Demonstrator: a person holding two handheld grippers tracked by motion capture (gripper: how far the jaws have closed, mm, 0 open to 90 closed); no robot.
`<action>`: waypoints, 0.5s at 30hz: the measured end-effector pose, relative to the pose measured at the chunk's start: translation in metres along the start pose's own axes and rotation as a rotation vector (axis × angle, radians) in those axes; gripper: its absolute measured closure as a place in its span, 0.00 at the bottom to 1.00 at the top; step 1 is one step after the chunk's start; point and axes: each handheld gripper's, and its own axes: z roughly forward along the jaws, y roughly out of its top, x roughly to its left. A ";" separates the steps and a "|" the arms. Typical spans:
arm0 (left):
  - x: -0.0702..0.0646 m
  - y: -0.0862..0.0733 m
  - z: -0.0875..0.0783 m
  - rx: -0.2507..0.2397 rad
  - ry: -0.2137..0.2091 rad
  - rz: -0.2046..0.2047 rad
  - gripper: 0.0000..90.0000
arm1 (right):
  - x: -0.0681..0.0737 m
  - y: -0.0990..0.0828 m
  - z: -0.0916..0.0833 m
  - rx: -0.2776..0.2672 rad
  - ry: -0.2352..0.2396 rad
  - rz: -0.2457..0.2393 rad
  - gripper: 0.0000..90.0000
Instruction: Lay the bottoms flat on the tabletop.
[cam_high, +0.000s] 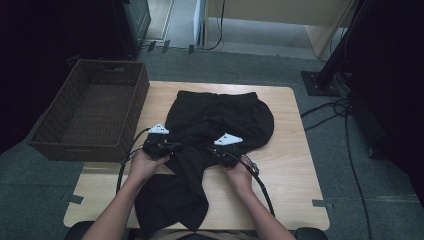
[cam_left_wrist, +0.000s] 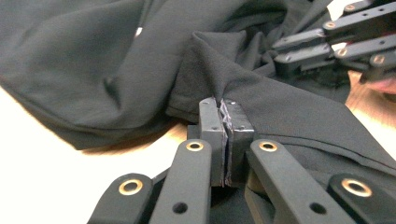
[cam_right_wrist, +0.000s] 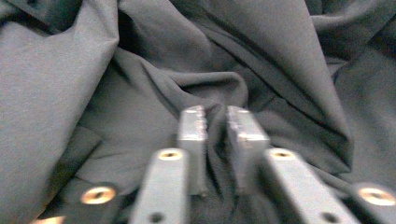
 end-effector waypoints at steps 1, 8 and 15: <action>0.001 0.000 -0.002 -0.001 0.004 -0.004 1.00 | -0.003 0.001 -0.001 0.007 0.006 0.014 0.97; 0.006 -0.001 -0.008 -0.008 0.008 -0.017 1.00 | -0.027 0.002 -0.023 0.015 0.051 0.084 0.99; 0.003 -0.001 -0.010 0.002 0.032 -0.003 1.00 | -0.048 -0.002 -0.050 0.004 -0.020 0.077 0.99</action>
